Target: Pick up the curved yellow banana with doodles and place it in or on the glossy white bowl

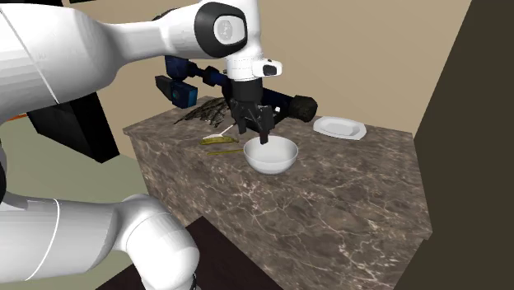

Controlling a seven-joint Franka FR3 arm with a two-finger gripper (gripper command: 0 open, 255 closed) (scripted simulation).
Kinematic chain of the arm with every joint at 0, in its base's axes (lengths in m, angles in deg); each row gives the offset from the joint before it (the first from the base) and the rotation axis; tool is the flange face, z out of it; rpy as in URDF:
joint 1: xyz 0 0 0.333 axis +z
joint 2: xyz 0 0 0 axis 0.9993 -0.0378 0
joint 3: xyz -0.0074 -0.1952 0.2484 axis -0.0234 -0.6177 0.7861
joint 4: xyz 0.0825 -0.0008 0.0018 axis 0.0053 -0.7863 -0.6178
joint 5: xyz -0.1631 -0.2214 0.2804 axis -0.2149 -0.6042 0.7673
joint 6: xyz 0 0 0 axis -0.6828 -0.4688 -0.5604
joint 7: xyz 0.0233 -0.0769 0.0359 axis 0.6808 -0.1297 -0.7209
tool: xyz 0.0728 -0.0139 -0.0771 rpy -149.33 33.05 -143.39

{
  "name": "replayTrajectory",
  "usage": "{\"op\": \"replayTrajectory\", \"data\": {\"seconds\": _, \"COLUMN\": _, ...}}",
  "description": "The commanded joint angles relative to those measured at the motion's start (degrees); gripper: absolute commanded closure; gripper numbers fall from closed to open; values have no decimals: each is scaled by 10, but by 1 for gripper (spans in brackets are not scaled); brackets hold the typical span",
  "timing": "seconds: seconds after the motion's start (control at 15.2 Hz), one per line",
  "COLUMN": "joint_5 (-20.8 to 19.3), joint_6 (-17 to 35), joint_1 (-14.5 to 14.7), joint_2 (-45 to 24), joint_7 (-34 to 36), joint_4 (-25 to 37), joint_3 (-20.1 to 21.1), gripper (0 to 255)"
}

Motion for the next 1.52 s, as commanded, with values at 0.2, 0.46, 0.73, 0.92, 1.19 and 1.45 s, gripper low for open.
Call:
{"op": "replayTrajectory", "data": {"seconds": 0.2, "joint_5": 24, "joint_6": 11, "joint_1": 1, "joint_2": -15, "joint_7": 68, "joint_4": -7, "joint_3": 47, "gripper": 0}}
{"op": "replayTrajectory", "data": {"seconds": 0.46, "joint_5": 54, "joint_6": 30, "joint_1": 1, "joint_2": -50, "joint_7": 158, "joint_4": -2, "joint_3": 109, "gripper": 0}}
{"op": "replayTrajectory", "data": {"seconds": 0.73, "joint_5": 76, "joint_6": 50, "joint_1": -3, "joint_2": -101, "joint_7": 248, "joint_4": 17, "joint_3": 171, "gripper": 0}}
{"op": "replayTrajectory", "data": {"seconds": 0.92, "joint_5": 85, "joint_6": 65, "joint_1": -9, "joint_2": -149, "joint_7": 317, "joint_4": 41, "joint_3": 216, "gripper": 0}}
{"op": "replayTrajectory", "data": {"seconds": 1.19, "joint_5": 82, "joint_6": 83, "joint_1": -20, "joint_2": -227, "joint_7": 412, "joint_4": 85, "joint_3": 276, "gripper": 0}}
{"op": "replayTrajectory", "data": {"seconds": 1.45, "joint_5": 71, "joint_6": 100, "joint_1": -27, "joint_2": -283, "joint_7": 475, "joint_4": 111, "joint_3": 312, "gripper": 0}}
